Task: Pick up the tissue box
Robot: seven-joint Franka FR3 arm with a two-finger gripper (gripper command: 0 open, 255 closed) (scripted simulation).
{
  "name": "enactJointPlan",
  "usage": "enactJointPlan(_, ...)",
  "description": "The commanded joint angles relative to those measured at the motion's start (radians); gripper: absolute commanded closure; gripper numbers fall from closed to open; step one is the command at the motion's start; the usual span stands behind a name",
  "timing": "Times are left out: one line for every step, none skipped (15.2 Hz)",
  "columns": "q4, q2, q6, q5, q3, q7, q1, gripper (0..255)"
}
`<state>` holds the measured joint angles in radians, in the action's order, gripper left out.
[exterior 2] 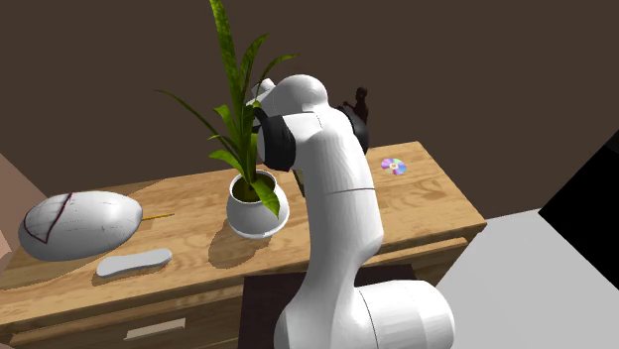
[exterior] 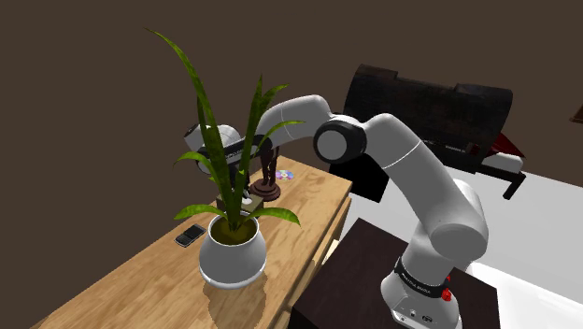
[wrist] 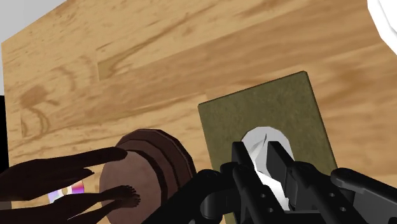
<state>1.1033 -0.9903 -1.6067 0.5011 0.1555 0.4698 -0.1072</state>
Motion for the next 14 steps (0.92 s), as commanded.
enactJointPlan(0.005, 0.007, 0.002, -0.001, 0.002, -0.001, 0.000, 255)
enactJointPlan(0.006, 0.015, 0.009, -0.002, 0.002, -0.004, 0.000, 255)
enactJointPlan(0.006, 0.023, 0.015, -0.003, 0.003, -0.006, 0.000, 255)
enactJointPlan(0.007, 0.031, 0.022, -0.004, 0.004, -0.009, 0.000, 255)
enactJointPlan(0.007, 0.038, 0.029, -0.004, 0.004, -0.012, 0.000, 255)
enactJointPlan(0.006, 0.045, 0.037, -0.005, 0.005, -0.014, 0.000, 255)
enactJointPlan(0.005, 0.053, 0.044, -0.006, 0.005, -0.017, 0.000, 255)
enactJointPlan(0.004, 0.060, 0.052, -0.007, 0.006, -0.020, 0.000, 255)
enactJointPlan(0.003, 0.066, 0.059, -0.008, 0.006, -0.023, 0.000, 255)
enactJointPlan(0.000, 0.073, 0.068, -0.008, 0.007, -0.026, 0.000, 255)
enactJointPlan(-0.001, 0.079, 0.075, -0.009, 0.007, -0.029, 0.000, 255)
enactJointPlan(-0.004, 0.086, 0.083, -0.010, 0.008, -0.032, -0.001, 255)
enactJointPlan(-0.007, 0.091, 0.092, -0.011, 0.008, -0.036, -0.001, 255)
enactJointPlan(-0.010, 0.097, 0.100, -0.011, 0.008, -0.039, -0.002, 255)
